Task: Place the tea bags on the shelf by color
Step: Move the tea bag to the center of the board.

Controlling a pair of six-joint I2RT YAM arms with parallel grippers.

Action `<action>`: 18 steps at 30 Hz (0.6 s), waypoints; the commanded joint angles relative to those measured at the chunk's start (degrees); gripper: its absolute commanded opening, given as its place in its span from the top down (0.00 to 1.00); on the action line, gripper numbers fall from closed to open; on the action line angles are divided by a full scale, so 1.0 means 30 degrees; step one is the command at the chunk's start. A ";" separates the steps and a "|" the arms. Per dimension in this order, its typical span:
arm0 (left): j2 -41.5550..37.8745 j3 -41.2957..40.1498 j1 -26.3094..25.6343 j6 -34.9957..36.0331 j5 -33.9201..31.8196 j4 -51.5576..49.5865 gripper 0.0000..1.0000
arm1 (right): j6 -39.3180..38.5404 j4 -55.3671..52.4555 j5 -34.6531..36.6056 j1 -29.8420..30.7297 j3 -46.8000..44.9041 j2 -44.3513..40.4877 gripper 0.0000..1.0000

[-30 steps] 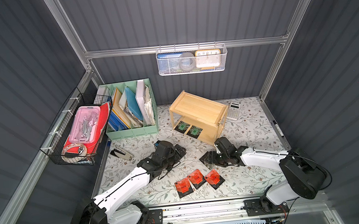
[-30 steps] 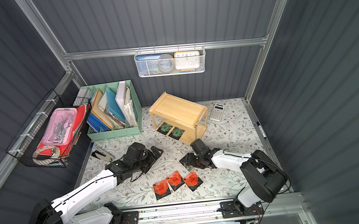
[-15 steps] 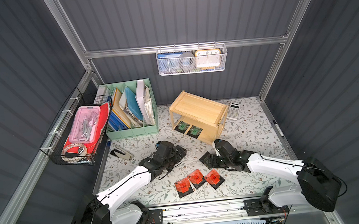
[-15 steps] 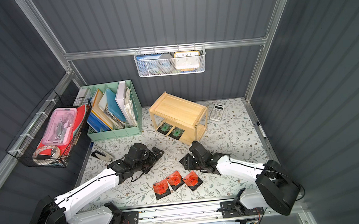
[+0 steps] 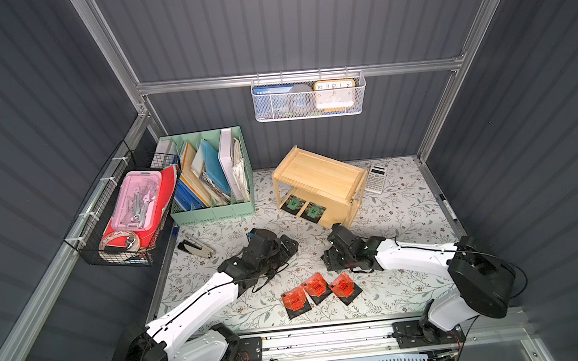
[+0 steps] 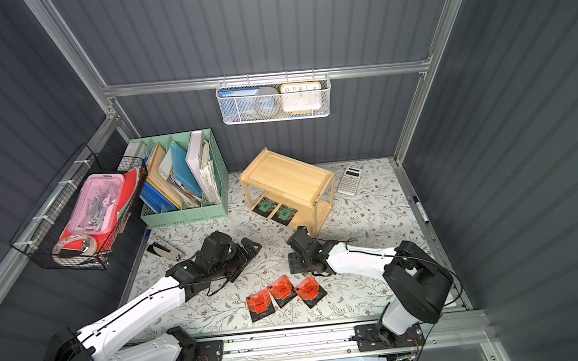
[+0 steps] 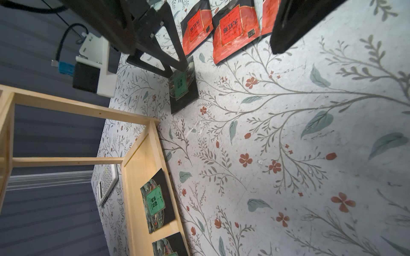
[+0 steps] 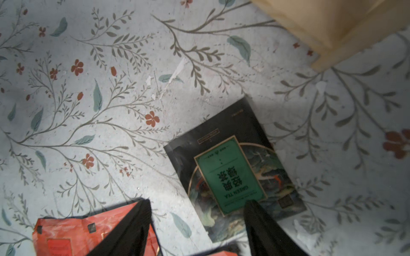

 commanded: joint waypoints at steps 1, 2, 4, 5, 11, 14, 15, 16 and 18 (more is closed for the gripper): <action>-0.0636 -0.0302 -0.0079 -0.0058 -0.0289 -0.1116 0.00 | -0.0369 -0.1007 0.0921 0.0042 0.0824 0.0887 0.28; -0.0820 -0.0316 -0.0080 -0.0060 -0.0349 -0.1304 0.00 | -0.0449 -0.1078 0.0906 0.0064 0.1032 0.1173 0.28; -0.1142 -0.0341 -0.0080 -0.0059 -0.0455 -0.1619 0.00 | -0.0617 -0.1076 0.0798 0.0062 0.1358 0.1629 0.28; -0.1329 -0.0360 -0.0080 -0.0058 -0.0518 -0.1791 0.00 | -0.0692 -0.1019 0.0713 0.0059 0.1519 0.1858 0.28; -0.2486 -0.0572 -0.0080 -0.0207 -0.0954 -0.2737 0.00 | -0.1192 -0.0359 -0.0645 0.0063 0.2191 0.2877 0.28; -0.2977 -0.0705 -0.0079 -0.0303 -0.1100 -0.3062 0.00 | -0.1589 0.0344 -0.1973 0.0072 0.2486 0.3455 0.28; -0.3120 -0.0734 -0.0065 -0.0346 -0.1144 -0.3130 0.00 | -0.1666 0.0507 -0.2333 0.0072 0.2623 0.3626 0.28; -0.3267 -0.0769 -0.0079 -0.0366 -0.1199 -0.3249 0.00 | -0.1792 0.0723 -0.2729 0.0086 0.2768 0.3875 0.28; -0.3498 -0.0839 -0.0063 -0.0403 -0.1262 -0.3465 0.00 | -0.2059 0.1206 -0.3522 0.0130 0.3041 0.4242 0.28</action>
